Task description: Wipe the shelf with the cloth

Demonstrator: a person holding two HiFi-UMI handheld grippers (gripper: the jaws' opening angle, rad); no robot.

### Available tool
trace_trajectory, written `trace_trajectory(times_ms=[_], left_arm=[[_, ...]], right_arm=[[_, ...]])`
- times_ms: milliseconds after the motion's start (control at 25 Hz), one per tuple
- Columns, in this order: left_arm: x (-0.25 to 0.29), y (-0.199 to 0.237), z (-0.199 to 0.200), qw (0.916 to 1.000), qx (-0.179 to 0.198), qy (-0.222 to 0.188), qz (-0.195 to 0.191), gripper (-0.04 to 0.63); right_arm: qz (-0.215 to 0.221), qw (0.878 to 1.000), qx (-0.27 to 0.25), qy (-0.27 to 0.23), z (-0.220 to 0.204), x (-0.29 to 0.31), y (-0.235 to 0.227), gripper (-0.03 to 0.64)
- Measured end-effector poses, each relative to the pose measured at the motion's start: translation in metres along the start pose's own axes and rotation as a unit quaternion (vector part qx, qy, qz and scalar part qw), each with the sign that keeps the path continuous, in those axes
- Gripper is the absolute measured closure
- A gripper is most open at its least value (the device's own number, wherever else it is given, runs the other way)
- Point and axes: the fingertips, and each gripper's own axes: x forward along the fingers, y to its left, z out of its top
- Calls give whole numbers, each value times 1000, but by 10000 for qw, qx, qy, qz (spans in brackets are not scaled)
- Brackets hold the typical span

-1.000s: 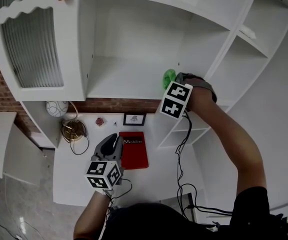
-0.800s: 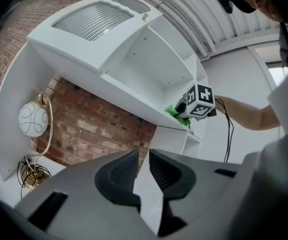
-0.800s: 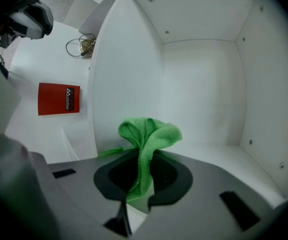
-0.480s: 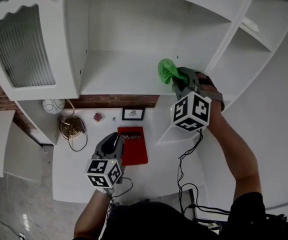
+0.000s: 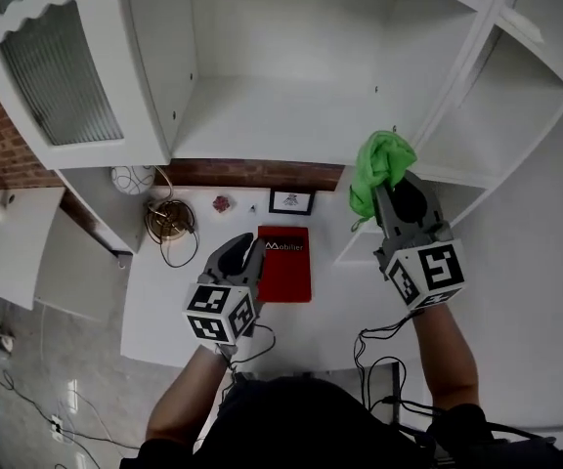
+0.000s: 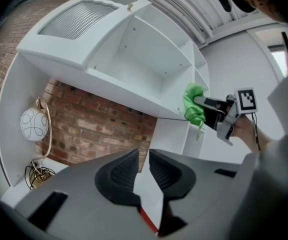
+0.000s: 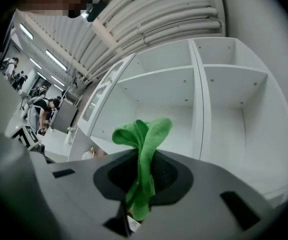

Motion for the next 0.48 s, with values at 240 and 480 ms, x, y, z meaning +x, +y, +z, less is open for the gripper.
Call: trace_trajectory(times_ms=[240,480], left_arm=[[0,-16,-7,9998,125,84,159,531],[-9,-21,7,9985,398,-94,376,531]], right_arm=[[-123,9995,83,-263,-32,-32,19,561],[-105,9971,717,-228,-51,-48,21,561]])
